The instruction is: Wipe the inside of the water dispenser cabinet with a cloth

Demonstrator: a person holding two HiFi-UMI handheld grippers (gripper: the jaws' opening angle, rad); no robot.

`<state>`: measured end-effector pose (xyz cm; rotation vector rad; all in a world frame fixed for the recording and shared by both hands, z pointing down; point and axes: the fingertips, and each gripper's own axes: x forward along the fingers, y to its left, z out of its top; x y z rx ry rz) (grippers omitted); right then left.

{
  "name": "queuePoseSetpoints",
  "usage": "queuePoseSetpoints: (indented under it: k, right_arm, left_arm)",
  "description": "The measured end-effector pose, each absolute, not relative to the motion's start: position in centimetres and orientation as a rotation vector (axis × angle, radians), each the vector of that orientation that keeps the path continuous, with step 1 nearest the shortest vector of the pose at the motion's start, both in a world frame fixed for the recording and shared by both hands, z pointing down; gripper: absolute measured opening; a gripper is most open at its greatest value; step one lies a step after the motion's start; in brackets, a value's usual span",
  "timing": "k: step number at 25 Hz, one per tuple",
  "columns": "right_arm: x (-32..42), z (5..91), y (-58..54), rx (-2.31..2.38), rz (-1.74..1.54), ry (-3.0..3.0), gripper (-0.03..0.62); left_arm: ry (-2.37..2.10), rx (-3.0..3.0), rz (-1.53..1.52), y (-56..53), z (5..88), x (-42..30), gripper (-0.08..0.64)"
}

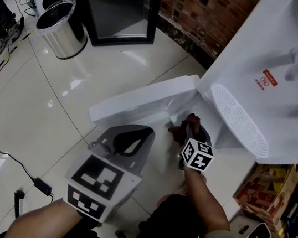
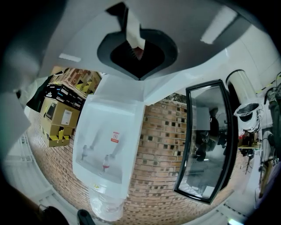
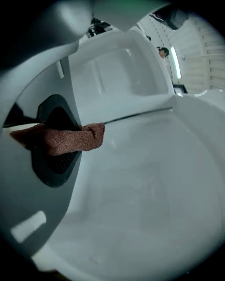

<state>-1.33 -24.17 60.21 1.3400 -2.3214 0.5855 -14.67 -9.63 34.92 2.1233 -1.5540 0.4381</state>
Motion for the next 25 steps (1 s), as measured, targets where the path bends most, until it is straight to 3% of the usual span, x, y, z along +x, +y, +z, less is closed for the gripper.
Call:
queuePoseSetpoints:
  k: [8,25]
  right_arm:
    - [-6.6,65.8,-24.7,1.145,0.624,-2.216,0.107]
    - [-1.8,71.1,-25.2,1.197,0.711,-1.994,0.107]
  left_arm:
    - [-1.562,2.073,0.421,-9.3,35.4,-16.8,0.0]
    - [-1.537,2.068,0.434,-9.5,35.6,-15.9,0.0]
